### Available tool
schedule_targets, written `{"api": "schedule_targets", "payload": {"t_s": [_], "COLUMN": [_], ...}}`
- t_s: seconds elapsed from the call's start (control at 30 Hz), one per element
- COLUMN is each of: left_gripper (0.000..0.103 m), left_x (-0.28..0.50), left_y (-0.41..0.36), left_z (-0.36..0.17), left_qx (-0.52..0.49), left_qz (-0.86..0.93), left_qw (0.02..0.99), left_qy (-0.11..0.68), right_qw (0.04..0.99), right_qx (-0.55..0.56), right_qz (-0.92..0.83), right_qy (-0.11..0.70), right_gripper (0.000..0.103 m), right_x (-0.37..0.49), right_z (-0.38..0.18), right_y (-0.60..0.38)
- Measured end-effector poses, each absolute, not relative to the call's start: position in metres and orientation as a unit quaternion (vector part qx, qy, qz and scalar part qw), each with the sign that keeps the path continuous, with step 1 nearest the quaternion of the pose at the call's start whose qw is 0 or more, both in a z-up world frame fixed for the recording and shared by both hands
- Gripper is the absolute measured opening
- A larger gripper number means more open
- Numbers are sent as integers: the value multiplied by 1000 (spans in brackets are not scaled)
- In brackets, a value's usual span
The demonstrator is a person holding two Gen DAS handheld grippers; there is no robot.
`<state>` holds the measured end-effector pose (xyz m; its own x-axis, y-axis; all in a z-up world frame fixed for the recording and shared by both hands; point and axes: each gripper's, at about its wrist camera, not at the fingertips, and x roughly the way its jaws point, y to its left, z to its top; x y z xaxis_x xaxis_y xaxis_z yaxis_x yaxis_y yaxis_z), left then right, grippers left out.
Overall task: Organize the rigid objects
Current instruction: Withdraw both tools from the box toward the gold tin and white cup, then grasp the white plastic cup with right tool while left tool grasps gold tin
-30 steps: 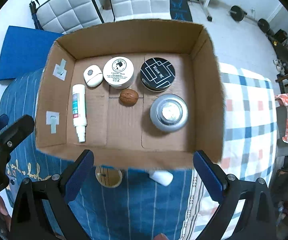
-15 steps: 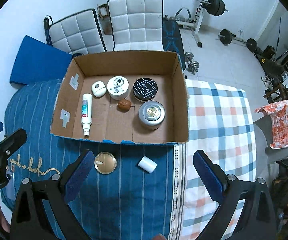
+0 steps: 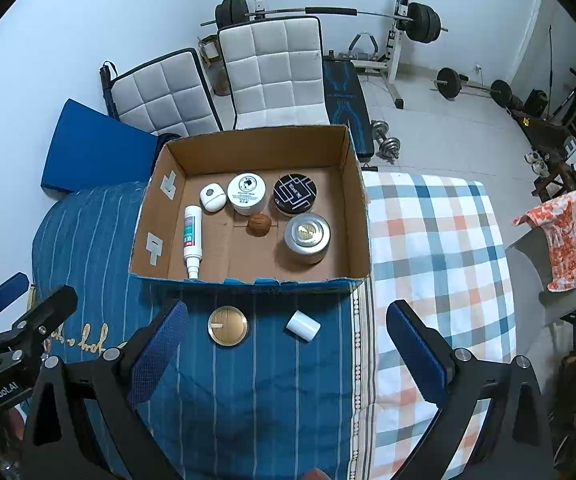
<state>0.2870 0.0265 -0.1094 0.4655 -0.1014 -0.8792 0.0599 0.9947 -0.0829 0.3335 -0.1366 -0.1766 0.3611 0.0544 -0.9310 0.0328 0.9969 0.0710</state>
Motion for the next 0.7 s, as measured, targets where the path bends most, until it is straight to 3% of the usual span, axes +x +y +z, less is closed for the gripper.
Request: {"api": "schedule_targets", "payload": {"t_s": [0.17,0.4,0.7], "left_gripper": [99,99,99], "left_x": [288,303,321], "left_y": [16,-4,-13], "left_z": [-136,-233,-324], "left_qx": [-12,-8,-27], "left_qz": [-40,-29,-18], "left_qw": [847,797,744], "left_qy": [530,604,667], "right_qw": [805,757,713], "right_qx": [54,62,54], "right_qz": [12,13,21], "right_qy": [591,650,699], "right_gripper": [101,100,61], "right_x": [334,349,369], "right_z": [-221,-337,-438], "right_y": [-145,-155,-148]}}
